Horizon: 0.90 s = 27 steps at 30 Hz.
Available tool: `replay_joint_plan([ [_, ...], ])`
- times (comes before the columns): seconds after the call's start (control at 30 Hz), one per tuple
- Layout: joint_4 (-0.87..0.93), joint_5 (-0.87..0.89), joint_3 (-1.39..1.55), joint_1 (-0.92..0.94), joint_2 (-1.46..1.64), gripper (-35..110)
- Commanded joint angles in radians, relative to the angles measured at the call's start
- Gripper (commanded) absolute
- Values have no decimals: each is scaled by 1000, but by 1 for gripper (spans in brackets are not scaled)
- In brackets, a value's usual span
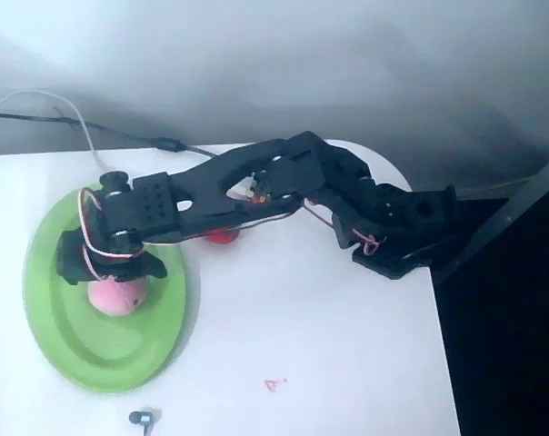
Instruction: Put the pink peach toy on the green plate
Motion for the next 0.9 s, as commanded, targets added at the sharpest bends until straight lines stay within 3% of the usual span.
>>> replay_joint_plan([
  [0.0, 106, -32, -178, -12, -34, 53],
  [0.17, 420, -43, -828, -2, -344, 55],
  [0.23, 554, -54, -979, 6, -397, 50],
  [0.47, 609, -89, -836, 28, -199, 56],
  [0.7, 793, -89, -834, 46, -48, 57],
  [0.87, 807, -55, -462, 58, 328, 57],
])
